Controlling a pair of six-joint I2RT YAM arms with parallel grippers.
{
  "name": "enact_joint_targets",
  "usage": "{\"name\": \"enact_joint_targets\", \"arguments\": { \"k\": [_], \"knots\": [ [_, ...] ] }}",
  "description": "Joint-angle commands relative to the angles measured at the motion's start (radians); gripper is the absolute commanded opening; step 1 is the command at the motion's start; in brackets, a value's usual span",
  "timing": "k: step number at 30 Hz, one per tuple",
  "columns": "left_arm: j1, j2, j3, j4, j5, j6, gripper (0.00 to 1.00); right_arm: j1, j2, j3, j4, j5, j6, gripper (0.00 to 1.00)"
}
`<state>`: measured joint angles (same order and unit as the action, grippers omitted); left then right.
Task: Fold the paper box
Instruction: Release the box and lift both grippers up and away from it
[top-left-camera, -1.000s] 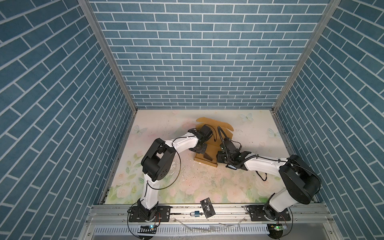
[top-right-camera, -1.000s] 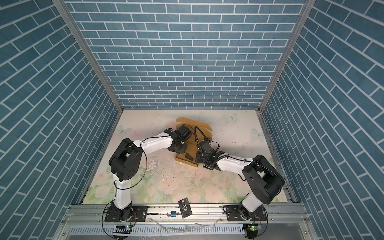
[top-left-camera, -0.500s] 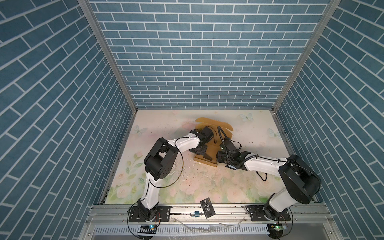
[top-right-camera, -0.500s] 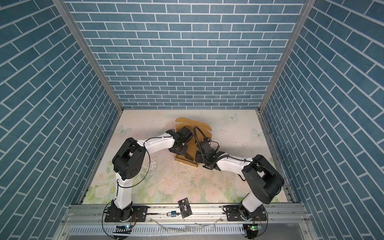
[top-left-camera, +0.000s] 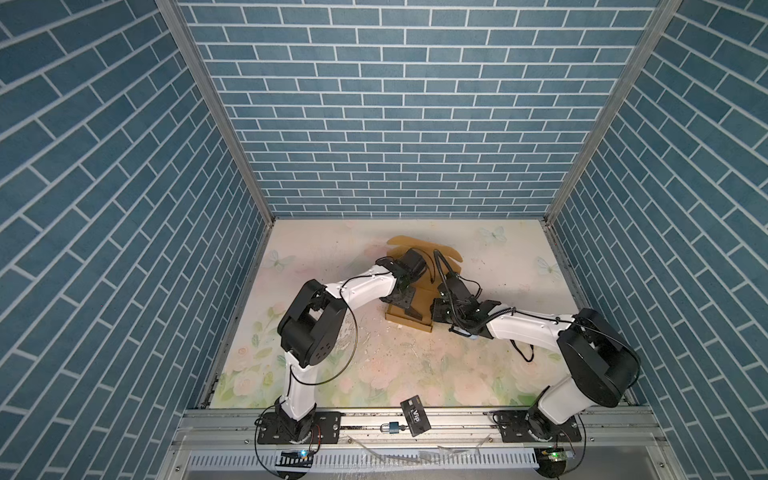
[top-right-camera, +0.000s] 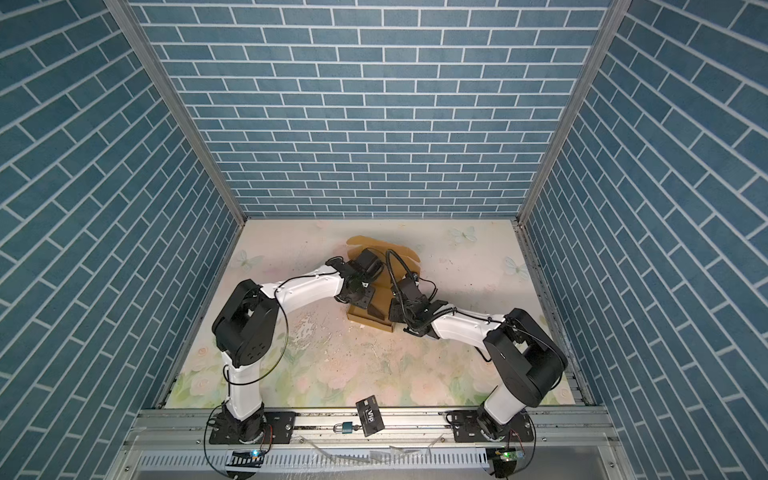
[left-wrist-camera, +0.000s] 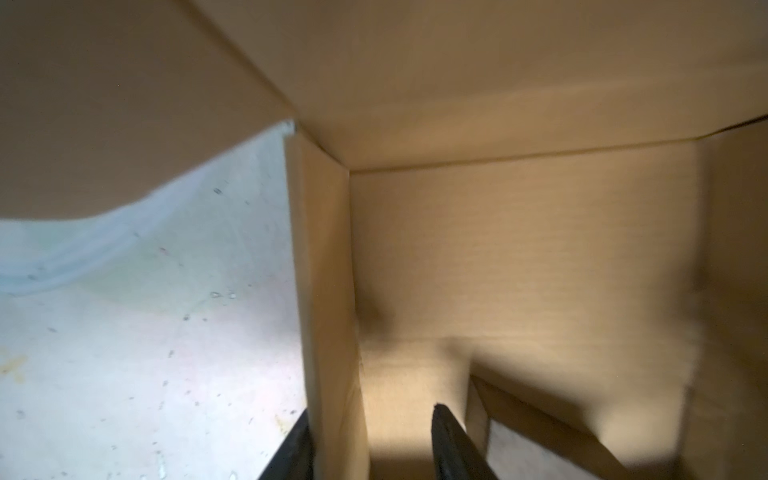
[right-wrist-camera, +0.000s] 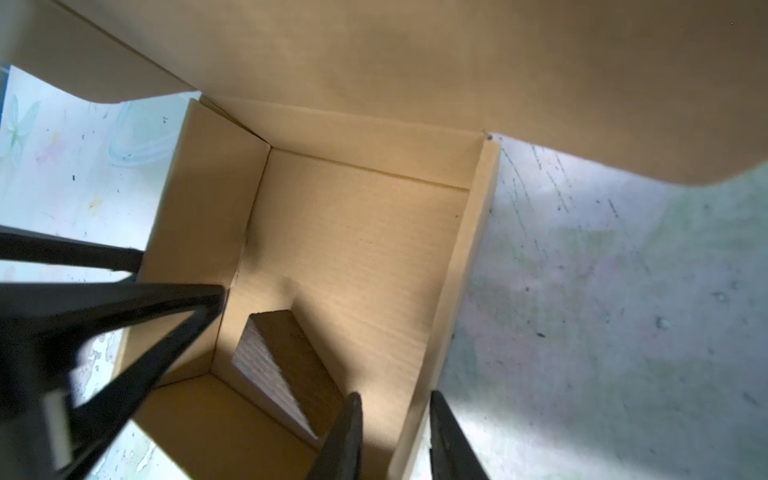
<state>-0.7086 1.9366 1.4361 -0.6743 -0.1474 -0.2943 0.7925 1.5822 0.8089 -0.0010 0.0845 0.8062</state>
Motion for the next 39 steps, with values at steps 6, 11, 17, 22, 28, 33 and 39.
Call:
{"name": "enact_joint_targets", "arguments": {
  "k": [6, 11, 17, 22, 28, 33, 39],
  "knots": [
    [-0.003, -0.148, -0.098, 0.049, 0.044, 0.068, 0.49, 0.006, -0.037, 0.039, -0.051, 0.027, 0.0, 0.34],
    [-0.003, -0.237, -0.186, 0.108, 0.069, 0.116, 0.51, 0.005, -0.084, 0.02, -0.064, 0.051, -0.018, 0.36],
    [0.007, -0.345, -0.252, 0.157, 0.072, 0.229, 0.52, 0.005, -0.221, -0.059, -0.062, 0.091, -0.037, 0.38],
    [0.041, -0.371, -0.232, 0.127, 0.1, 0.316, 0.56, -0.009, -0.333, -0.106, -0.125, 0.127, -0.072, 0.46],
    [0.134, -0.4, -0.198, 0.1, 0.174, 0.355, 0.71, -0.056, -0.434, -0.188, -0.129, 0.154, -0.118, 0.53],
    [0.208, -0.42, -0.184, 0.039, 0.321, 0.433, 0.84, -0.121, -0.492, -0.202, -0.153, 0.147, -0.198, 0.64],
    [0.254, -0.403, -0.138, -0.019, 0.35, 0.474, 0.97, -0.234, -0.551, -0.217, -0.168, 0.081, -0.26, 0.7]
  ]
}}
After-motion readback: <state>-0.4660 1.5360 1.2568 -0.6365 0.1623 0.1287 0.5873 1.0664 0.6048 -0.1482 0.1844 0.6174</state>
